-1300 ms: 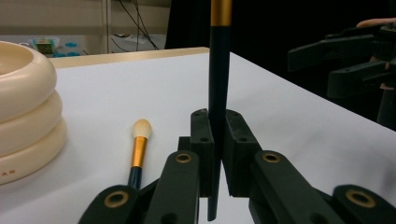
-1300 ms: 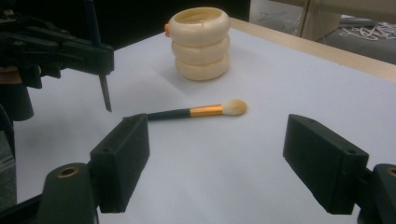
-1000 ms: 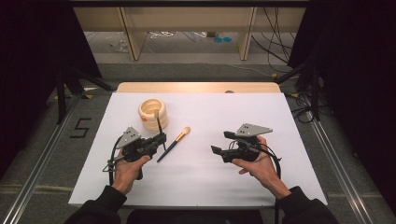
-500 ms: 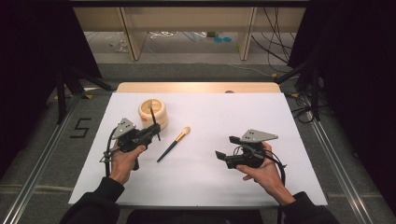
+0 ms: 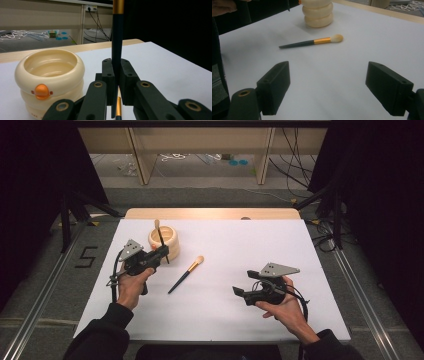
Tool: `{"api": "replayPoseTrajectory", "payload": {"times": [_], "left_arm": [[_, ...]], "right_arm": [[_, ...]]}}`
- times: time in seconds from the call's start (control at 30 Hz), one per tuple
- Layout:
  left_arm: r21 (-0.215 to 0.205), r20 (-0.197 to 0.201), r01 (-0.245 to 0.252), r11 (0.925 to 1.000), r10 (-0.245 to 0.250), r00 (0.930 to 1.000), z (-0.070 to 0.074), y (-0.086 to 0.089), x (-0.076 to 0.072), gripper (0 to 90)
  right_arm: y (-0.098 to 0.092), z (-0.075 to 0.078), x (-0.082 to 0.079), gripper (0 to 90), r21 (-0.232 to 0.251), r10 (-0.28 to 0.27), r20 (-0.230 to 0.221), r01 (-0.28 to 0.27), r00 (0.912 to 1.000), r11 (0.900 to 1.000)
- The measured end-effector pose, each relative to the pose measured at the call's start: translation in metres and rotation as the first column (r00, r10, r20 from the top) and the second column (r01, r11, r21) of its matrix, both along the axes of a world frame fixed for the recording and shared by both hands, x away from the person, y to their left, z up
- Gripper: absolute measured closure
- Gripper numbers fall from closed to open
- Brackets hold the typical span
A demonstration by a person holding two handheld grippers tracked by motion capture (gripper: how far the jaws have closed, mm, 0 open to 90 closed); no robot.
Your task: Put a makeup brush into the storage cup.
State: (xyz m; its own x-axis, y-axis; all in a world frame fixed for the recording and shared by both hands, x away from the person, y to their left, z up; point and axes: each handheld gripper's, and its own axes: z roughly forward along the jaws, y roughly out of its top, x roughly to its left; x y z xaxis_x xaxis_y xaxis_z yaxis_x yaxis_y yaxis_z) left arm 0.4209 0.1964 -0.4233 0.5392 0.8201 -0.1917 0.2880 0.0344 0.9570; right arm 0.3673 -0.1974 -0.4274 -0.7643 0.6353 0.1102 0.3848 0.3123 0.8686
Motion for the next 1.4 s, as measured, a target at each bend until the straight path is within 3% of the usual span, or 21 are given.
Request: {"api": "replayPoseTrajectory", "payload": {"times": [0.17,0.4,0.5,0.67,0.97,1.1,1.4], "left_arm": [[0.019,0.008,-0.014,0.9997,0.014,0.9999,0.002,0.002,0.004,83.5],[-0.007,0.015,-0.019,0.9998,0.019,0.9997,0.007,0.003,0.009,83.5],[0.007,0.022,-0.033,0.9994,0.033,0.9992,0.009,0.004,0.014,83.5],[-0.013,0.027,-0.045,0.9989,0.045,0.9986,0.015,0.005,0.019,83.5],[-0.002,0.019,-0.070,0.9975,0.070,0.9973,0.014,0.011,0.027,83.5],[0.008,0.029,-0.073,0.9973,0.073,0.9969,0.020,0.013,0.032,83.5],[0.014,0.048,-0.104,0.9945,0.103,0.9935,0.034,0.019,0.044,83.5]], "right_arm": [[-0.001,-0.001,-0.001,20.4,0.007,0.000,-0.004,0.000,1.0000,1.000],[-0.004,-0.002,-0.003,20.5,-0.002,-0.007,-0.004,0.007,1.0000,1.000],[-0.003,-0.002,-0.004,20.6,0.000,-0.010,-0.010,0.010,0.9999,1.000],[-0.004,-0.003,-0.004,20.7,-0.009,-0.005,-0.008,0.005,1.0000,1.000],[-0.003,-0.004,-0.003,20.9,-0.005,-0.006,-0.007,0.006,1.0000,1.000],[-0.004,-0.003,-0.003,21.0,-0.012,-0.002,-0.023,0.001,0.9997,1.000],[-0.003,-0.006,-0.002,21.2,-0.004,0.000,-0.008,0.000,1.0000,1.000]]}}
